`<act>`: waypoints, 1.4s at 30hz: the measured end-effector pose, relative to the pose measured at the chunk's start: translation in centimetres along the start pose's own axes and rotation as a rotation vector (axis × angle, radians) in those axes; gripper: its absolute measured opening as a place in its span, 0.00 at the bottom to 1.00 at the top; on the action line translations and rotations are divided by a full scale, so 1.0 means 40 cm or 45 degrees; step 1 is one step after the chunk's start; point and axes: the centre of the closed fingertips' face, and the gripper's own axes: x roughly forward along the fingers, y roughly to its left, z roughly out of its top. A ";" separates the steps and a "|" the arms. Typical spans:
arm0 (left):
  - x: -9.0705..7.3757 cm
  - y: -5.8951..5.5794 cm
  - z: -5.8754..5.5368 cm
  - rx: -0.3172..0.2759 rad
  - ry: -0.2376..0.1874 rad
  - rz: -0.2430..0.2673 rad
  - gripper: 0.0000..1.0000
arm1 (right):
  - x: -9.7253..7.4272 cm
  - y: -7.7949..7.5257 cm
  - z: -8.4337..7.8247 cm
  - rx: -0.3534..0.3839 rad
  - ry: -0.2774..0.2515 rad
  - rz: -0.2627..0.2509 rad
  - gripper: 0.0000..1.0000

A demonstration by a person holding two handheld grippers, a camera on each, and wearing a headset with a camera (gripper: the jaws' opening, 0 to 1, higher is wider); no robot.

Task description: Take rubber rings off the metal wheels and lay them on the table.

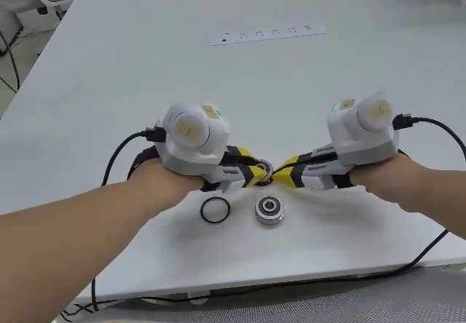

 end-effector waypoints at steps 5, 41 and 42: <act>-0.001 0.000 0.000 0.011 0.013 0.001 0.13 | -0.002 -0.004 0.002 0.118 -0.007 -0.009 0.00; -0.003 -0.010 -0.003 0.030 0.083 0.055 0.12 | -0.019 0.002 0.037 0.356 -0.127 -0.001 0.00; -0.003 -0.010 -0.003 0.031 0.084 0.053 0.12 | -0.019 0.003 0.037 0.357 -0.126 0.001 0.00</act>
